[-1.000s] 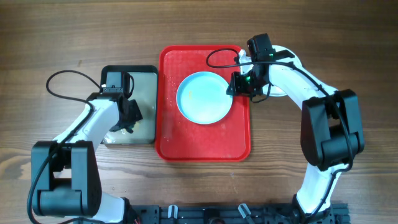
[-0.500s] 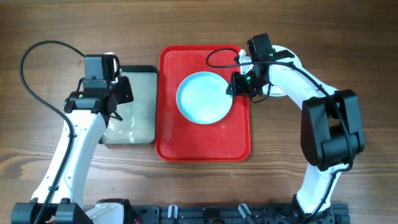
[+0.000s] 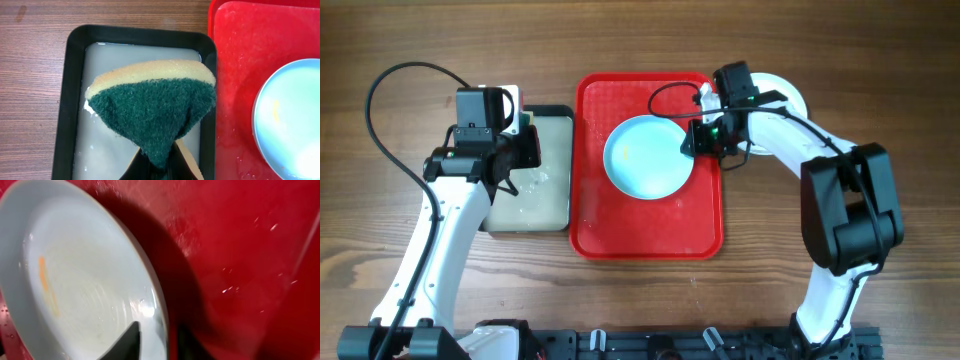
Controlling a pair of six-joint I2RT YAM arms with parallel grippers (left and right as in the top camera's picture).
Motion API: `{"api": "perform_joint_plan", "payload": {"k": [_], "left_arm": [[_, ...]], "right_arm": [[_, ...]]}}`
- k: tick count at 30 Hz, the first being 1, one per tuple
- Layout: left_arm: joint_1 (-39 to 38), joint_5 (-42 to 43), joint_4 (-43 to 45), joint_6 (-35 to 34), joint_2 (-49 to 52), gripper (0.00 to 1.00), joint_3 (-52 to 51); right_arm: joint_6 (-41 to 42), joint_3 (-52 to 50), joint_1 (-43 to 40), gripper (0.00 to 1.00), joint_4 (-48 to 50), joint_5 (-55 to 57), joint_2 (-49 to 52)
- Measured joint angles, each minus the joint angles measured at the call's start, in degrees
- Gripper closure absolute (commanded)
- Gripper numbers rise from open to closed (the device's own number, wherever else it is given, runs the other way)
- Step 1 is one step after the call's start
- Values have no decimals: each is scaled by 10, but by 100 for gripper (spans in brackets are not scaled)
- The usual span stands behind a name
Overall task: Clean dirty plates on tray and stack at the side
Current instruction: 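Dip and rub the held sponge in the black tray's water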
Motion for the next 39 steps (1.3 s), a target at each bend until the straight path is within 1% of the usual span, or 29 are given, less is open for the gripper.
{"api": "perform_joint_plan", "payload": {"k": [1,2,13,17,22,39], "left_arm": [[0,0,0,0,0,96,0],[0,0,0,0,0,96,0],[0,1,-5,0,0,96,0],[0,38,-43,-6,0,96,0],[0,62,-46,-17,0,96,0],[0,66,-57,-18,0,96,0]], "right_arm": [[1,-2,5,96,1,10,0],[8,-3,9,96,2,19,0],[19,-3,12,95,3,35,0],[20,-3,12,96,5,35,0],[20,-3,12,96,5,35,0],[20,-3,12,96,5,35,0]]}}
